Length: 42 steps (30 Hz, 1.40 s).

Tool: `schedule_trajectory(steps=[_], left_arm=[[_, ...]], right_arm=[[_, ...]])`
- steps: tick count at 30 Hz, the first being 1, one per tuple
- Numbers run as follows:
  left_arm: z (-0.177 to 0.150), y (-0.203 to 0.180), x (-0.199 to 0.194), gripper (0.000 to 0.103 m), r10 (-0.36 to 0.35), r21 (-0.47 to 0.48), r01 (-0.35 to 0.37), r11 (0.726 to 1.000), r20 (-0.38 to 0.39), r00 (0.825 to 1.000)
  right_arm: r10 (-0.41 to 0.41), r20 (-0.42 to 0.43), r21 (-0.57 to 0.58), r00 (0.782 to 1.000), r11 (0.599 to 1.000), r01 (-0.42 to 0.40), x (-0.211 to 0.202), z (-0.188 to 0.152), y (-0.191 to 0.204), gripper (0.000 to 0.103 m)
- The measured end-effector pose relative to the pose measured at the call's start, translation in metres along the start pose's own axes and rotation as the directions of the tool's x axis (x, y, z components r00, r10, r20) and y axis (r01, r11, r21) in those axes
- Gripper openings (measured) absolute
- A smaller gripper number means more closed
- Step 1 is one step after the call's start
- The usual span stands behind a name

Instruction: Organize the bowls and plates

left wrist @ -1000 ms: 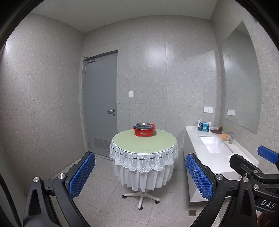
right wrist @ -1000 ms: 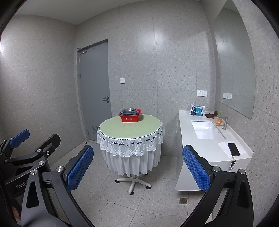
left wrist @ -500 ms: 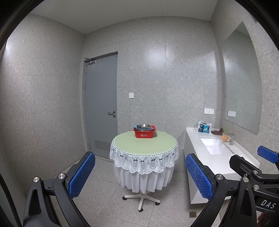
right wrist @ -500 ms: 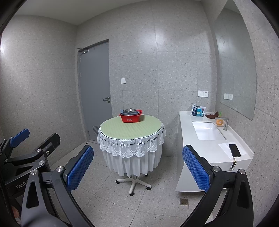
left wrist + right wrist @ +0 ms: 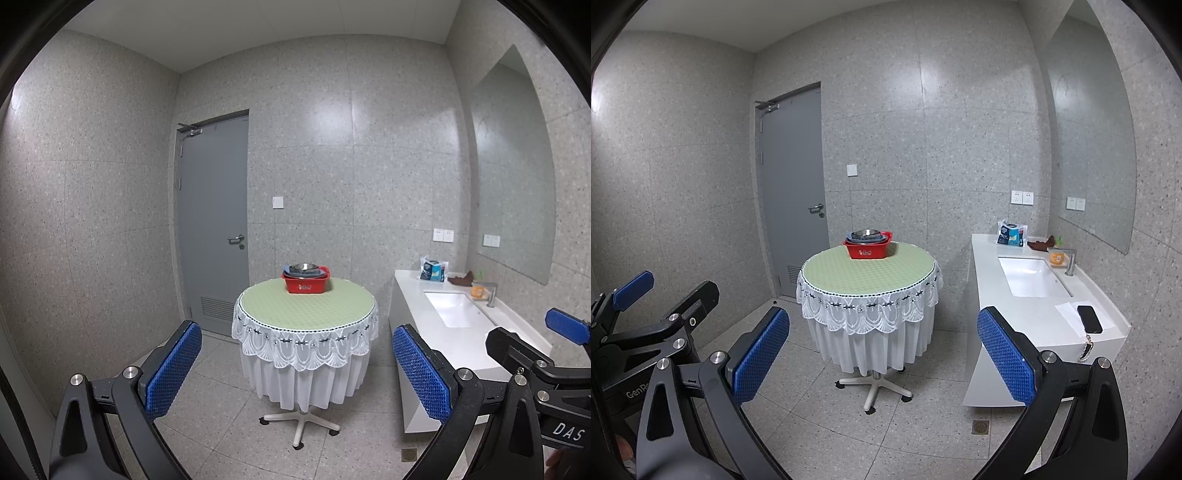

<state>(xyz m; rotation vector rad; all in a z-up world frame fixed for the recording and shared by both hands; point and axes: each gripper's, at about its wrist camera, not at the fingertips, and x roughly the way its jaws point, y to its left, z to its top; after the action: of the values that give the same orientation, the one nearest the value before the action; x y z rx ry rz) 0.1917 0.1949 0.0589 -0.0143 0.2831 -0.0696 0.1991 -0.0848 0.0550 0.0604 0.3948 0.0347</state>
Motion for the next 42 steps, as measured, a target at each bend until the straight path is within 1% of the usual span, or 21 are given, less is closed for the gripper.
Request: schedule_trajectory(steps=[26,42], left_arm=[[-0.002,-0.009,0.015,0.102,0.009,0.002,-0.009,1.000,0.003,1.000],[-0.011,-0.015,0.012,0.102,0.015,0.000,-0.015,1.000,0.012,1.000]], right_arm=[[0.005,-0.007,0.000,1.000,1.000,-0.005,0.005,0.000,-0.004,0.103],[0.006,-0.008,-0.001,1.000,1.000,-0.006,0.004,0.000,-0.005,0.103]])
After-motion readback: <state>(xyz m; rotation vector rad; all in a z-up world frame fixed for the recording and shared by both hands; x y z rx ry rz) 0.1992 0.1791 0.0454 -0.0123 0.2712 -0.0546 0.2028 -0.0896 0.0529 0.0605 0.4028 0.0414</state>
